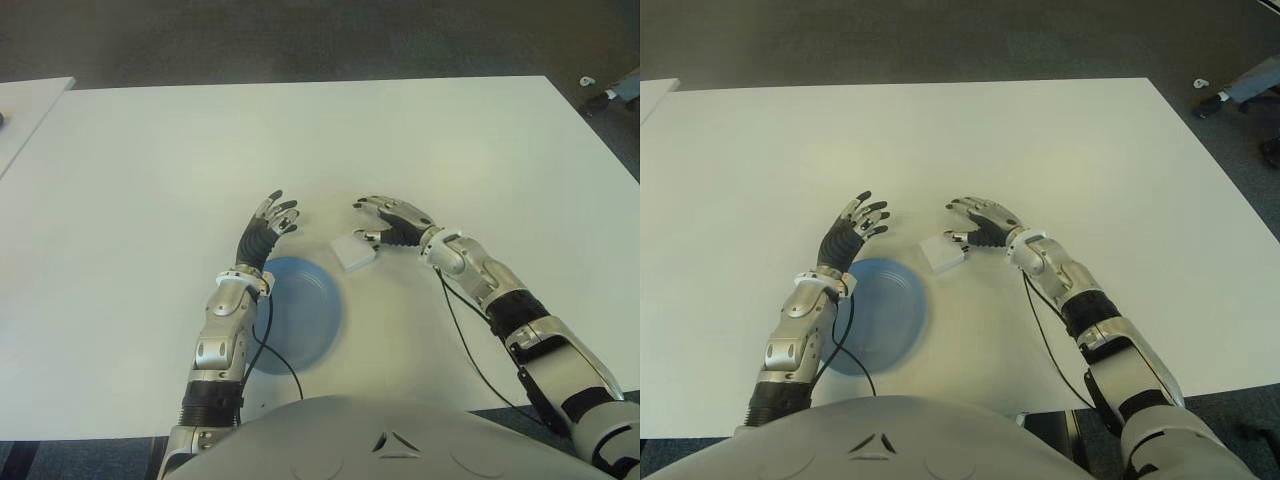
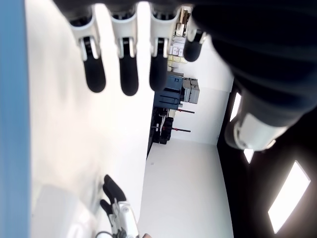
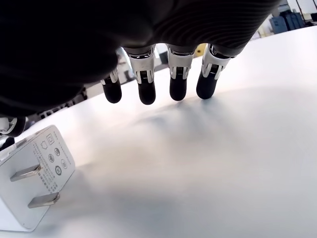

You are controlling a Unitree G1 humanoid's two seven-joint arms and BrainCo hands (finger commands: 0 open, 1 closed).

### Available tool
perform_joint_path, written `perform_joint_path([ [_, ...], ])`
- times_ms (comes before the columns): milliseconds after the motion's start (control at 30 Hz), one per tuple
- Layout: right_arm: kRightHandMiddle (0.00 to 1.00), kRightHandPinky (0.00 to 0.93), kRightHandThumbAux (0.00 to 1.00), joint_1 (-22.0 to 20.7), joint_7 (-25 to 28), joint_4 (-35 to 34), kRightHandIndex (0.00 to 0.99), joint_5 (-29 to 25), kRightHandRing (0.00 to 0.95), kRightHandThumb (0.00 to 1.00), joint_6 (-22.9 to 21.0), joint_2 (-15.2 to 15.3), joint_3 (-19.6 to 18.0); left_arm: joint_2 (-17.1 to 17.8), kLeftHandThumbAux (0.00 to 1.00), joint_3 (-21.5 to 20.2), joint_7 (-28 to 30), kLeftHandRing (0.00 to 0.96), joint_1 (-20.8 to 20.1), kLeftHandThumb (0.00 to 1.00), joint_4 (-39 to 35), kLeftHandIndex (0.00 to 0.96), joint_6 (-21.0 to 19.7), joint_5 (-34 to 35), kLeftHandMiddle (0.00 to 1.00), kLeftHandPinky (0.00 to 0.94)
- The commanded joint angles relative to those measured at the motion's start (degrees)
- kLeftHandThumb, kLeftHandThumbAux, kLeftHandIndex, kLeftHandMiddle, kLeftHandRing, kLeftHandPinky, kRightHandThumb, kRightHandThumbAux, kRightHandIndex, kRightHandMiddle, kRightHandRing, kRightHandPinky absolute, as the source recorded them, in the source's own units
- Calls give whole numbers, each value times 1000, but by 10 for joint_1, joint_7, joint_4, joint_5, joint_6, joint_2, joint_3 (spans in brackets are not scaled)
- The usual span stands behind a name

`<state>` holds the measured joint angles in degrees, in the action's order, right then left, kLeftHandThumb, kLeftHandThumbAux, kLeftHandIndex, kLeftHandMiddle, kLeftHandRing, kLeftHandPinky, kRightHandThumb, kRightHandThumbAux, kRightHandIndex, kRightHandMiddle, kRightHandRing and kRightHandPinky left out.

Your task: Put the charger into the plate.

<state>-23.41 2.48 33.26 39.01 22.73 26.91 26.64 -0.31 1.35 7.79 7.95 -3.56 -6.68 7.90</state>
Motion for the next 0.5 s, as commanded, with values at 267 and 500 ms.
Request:
perform_joint_path([
  [267,0,0,132,-51,8,76,0,9,0,371,115,49,12,3,568,1,4,228,-2,109,14,91,-5,0,207,247],
  [500,0,0,114,-78,-22,106,0,38,0,363,171,63,29,2,565,1,1,230,-4,108,16,89,-5,-3,206,250],
])
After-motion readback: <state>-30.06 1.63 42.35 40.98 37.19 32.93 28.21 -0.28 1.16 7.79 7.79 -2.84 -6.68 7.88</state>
